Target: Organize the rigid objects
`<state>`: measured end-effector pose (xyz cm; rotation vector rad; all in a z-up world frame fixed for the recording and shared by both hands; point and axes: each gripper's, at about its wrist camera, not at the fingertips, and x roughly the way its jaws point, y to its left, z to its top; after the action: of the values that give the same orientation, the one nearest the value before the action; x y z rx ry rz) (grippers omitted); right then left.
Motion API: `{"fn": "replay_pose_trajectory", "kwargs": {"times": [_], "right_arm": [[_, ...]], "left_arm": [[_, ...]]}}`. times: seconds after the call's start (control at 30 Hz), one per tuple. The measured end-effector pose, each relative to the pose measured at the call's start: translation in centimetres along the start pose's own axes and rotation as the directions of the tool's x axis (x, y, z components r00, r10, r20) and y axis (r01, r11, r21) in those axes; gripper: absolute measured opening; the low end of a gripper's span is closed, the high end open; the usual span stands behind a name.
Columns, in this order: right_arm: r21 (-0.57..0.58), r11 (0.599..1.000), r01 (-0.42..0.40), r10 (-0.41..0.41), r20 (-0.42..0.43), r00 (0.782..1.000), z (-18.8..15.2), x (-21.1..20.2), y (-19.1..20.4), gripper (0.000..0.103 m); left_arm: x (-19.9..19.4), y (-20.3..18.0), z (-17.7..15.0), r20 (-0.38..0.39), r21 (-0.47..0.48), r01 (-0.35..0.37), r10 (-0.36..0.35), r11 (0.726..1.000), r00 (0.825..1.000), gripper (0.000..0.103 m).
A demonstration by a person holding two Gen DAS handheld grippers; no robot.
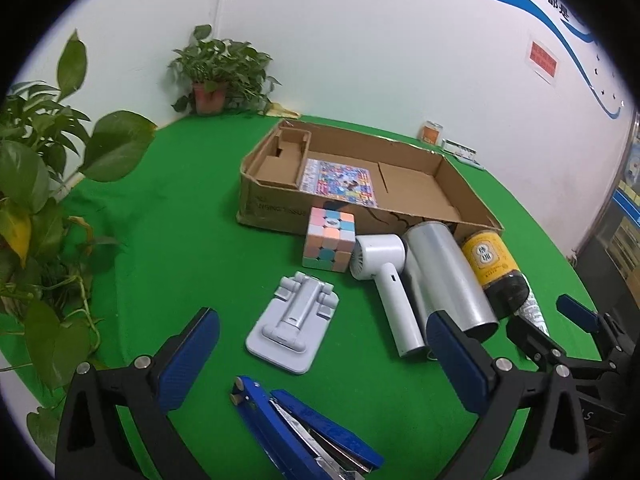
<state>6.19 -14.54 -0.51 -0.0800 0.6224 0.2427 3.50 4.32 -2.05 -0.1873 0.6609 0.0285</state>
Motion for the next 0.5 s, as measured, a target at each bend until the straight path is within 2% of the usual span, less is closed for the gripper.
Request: {"fn": "replay_pose_trajectory", "kwargs": {"times": [0.17, 0.27, 0.33, 0.37, 0.43, 0.5], "right_arm": [[0.002, 1.000, -0.024, 0.024, -0.008, 1.000, -0.5, 0.0, 0.0, 0.102], [-0.017, 0.996, -0.086, 0.086, -0.014, 0.996, -1.1, 0.0, 0.3, 0.102], [-0.037, 0.986, -0.161, 0.160, -0.025, 0.987, -2.0, 0.1, 0.9, 0.102], [-0.042, 0.974, -0.224, 0.222, -0.045, 0.974, -2.5, 0.3, 1.4, 0.102], [-0.054, 0.930, -0.365, 0.358, -0.101, 0.928, -3.7, 0.6, 2.8, 0.100], [-0.055, 0.875, -0.481, 0.469, -0.153, 0.870, -4.8, 1.0, 4.4, 0.101]], "left_arm": [[1.1, 0.6, -0.4, -0.060, -0.027, 0.035, -0.036, 0.999, 0.998, 0.103], [1.9, 1.4, -1.0, -0.125, -0.045, 0.059, -0.065, 0.997, 0.990, 0.103], [2.5, 2.2, -1.6, -0.170, -0.079, 0.074, -0.087, 0.994, 0.982, 0.103], [2.9, 2.6, -2.0, -0.192, -0.100, 0.079, -0.097, 0.992, 0.977, 0.103], [3.8, 3.2, -2.8, -0.253, -0.121, 0.072, -0.101, 0.990, 0.962, 0.102], [4.8, 3.8, -3.7, -0.317, -0.141, 0.052, -0.095, 0.989, 0.944, 0.101]]}}
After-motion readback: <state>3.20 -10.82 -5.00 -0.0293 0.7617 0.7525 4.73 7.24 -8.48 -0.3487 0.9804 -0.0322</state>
